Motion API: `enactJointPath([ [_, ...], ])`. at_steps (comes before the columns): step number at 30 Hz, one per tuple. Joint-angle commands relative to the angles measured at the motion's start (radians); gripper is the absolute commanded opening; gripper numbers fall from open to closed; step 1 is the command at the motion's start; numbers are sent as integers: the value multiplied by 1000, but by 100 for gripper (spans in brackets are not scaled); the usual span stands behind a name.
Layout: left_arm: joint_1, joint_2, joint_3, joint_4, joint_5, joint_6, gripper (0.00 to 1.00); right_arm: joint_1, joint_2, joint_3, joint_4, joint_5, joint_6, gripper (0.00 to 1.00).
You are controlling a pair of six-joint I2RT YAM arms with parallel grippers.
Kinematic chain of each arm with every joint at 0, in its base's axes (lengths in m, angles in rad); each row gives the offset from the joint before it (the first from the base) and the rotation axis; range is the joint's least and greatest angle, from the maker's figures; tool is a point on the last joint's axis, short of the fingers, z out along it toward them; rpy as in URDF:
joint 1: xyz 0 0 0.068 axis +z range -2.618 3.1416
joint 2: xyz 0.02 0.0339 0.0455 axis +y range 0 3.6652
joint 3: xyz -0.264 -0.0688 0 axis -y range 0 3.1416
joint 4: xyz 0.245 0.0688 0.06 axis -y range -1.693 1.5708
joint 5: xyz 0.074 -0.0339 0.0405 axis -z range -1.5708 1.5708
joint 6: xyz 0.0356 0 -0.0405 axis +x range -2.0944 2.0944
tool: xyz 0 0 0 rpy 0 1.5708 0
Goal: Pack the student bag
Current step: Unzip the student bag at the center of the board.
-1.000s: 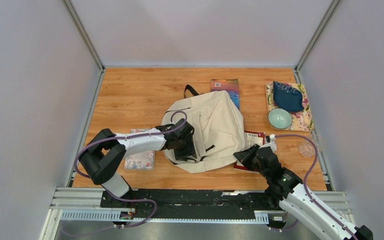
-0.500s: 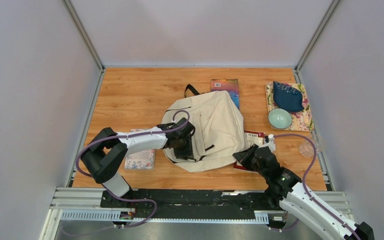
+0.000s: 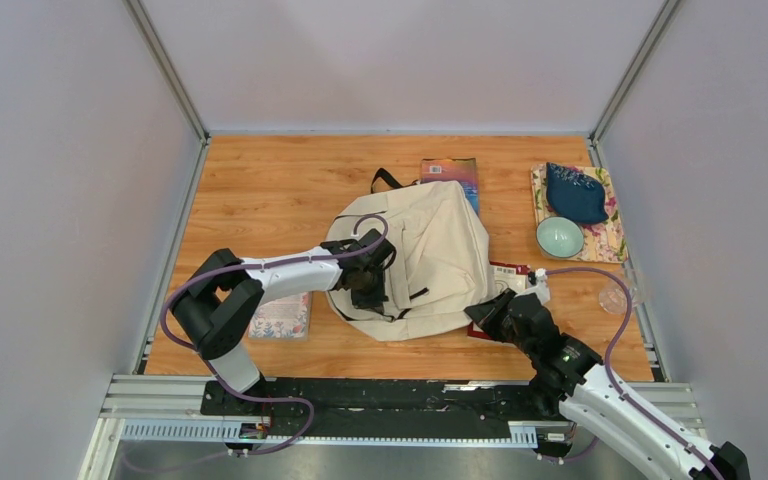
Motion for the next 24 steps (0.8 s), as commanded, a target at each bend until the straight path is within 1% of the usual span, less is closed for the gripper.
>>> enactJointPath([
  [1,3,5,45,147,-8,25,0,31,-1,12,22,-97,20,0],
  [6,4,-43,25,152,-8,80,0,31,-5,23,9,-80,11,0],
  [12,6,-190,-52,112,-43,218,0,31,13,84,-21,-2,-39,0],
  [16,4,-321,-99,69,-94,278,0,27,53,116,-14,36,-60,0],
  [18,6,-362,-133,51,-111,299,0,25,73,132,-11,41,-68,0],
  [19,9,-406,-154,37,-129,310,0,25,99,135,5,38,-71,0],
  [24,12,-431,-176,20,-132,303,0,24,128,130,47,10,-66,0],
])
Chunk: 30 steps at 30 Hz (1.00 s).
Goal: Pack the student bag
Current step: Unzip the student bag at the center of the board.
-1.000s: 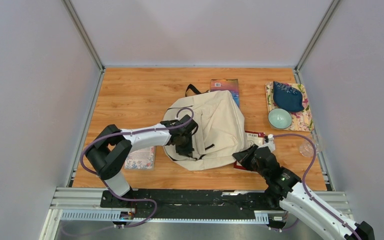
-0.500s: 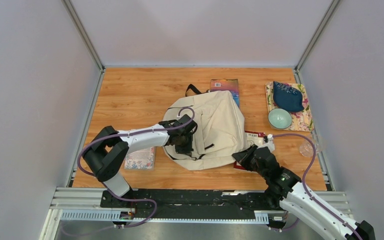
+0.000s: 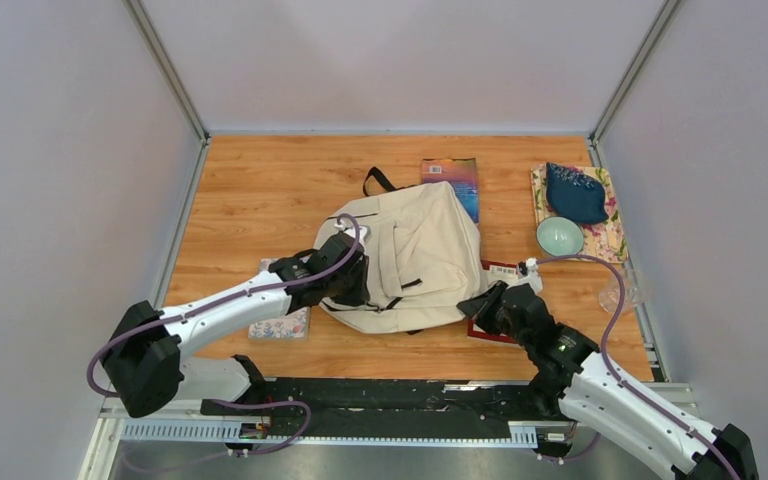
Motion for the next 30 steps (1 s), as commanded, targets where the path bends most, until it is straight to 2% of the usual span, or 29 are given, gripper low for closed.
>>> enactJointPath([
  [1,14,-21,-22,-21,-37,32,0,-1,19,32,37,11,-30,0],
  [10,13,151,20,98,149,-42,0,-1,23,23,37,-46,-26,0],
  [21,14,191,30,104,163,-88,14,-1,7,-23,60,-64,10,0],
  [22,14,193,30,103,161,-89,19,-1,7,-24,59,-63,10,0],
  [27,14,191,30,103,157,-98,20,-1,5,-26,59,-66,11,0],
  [30,14,189,33,100,153,-100,25,-1,3,-28,57,-66,11,0],
])
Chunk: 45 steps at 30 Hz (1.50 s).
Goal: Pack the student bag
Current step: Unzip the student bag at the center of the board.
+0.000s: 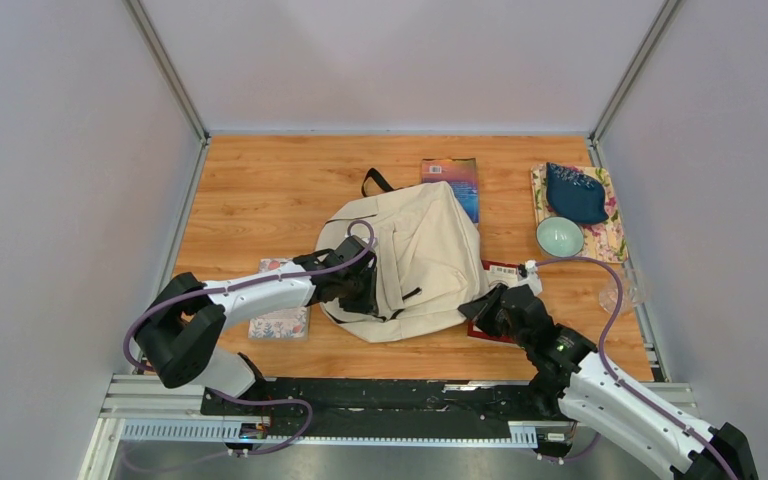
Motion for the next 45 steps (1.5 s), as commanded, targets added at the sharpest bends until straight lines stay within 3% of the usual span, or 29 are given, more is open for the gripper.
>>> enactJointPath([
  [1,-1,-4,46,30,21,-19,25,2,-13,-6,39,-43,8,0],
  [4,0,-9,58,14,16,-24,31,4,-16,-7,39,-43,11,0],
  [9,-1,-12,78,-14,4,-18,32,4,-16,-18,45,-46,18,0],
  [12,-1,-7,80,-22,6,-7,22,4,-19,-23,47,-46,22,0],
  [16,0,-10,75,-29,6,-6,0,2,-24,-26,47,-47,25,0],
  [28,0,-14,64,-22,29,39,0,2,-13,-26,57,-31,23,0],
  [35,0,-124,24,-173,-135,123,0,-37,22,17,48,51,-61,0],
  [45,35,-323,-124,-266,-238,162,0,-186,198,158,96,-53,-198,0],
])
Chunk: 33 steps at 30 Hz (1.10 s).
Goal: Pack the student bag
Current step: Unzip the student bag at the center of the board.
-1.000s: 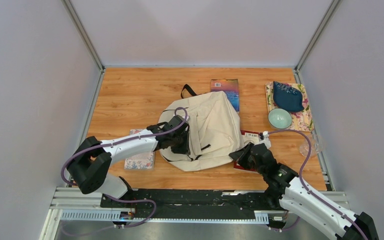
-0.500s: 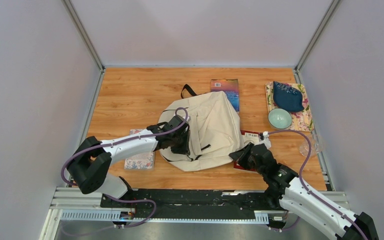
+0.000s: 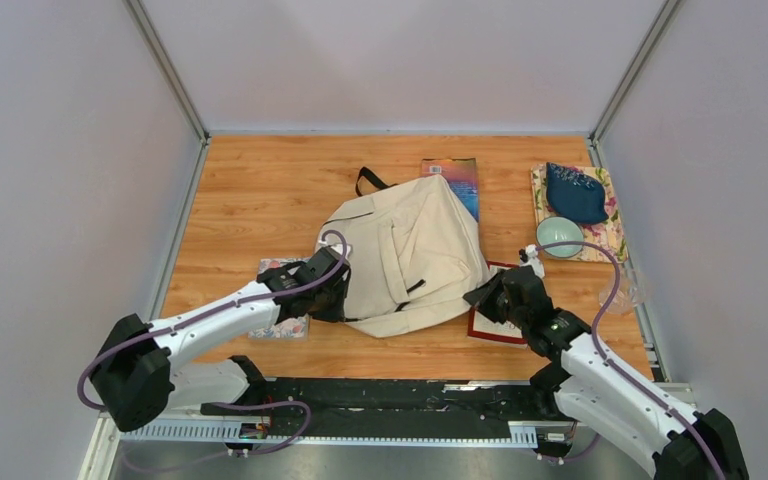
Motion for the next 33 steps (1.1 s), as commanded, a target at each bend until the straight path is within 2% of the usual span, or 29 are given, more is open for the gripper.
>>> enactJointPath([
  [1,19,-67,-33,-70,-86,50,0,-41,55,98,76,5,-102,0],
  [6,23,-79,23,-201,-251,78,0,-85,109,113,111,-37,-127,0],
  [10,25,-101,25,-264,-315,93,0,-103,153,156,120,-51,-174,0],
  [13,26,-128,11,-221,-244,105,0,-125,183,205,120,-77,-198,0],
  [15,25,-150,-10,-157,-149,107,0,-143,242,257,105,-148,-218,0],
  [17,26,-161,-24,-113,-83,98,0,-143,290,290,88,-189,-233,16],
  [18,25,-164,-33,-72,-21,93,0,-143,301,302,56,-228,-236,28],
  [19,23,-164,-38,-54,6,76,0,-143,305,326,30,-241,-236,54],
  [22,25,-162,-56,11,60,38,0,-142,275,324,-76,-264,-221,79],
  [26,25,-148,-67,62,112,-2,0,-142,96,243,-186,-232,-167,85],
  [31,25,-125,-58,111,156,-20,0,-122,-202,123,-272,-267,-2,85],
  [33,22,-109,-44,117,182,-22,0,-85,-263,71,-274,-278,58,84],
])
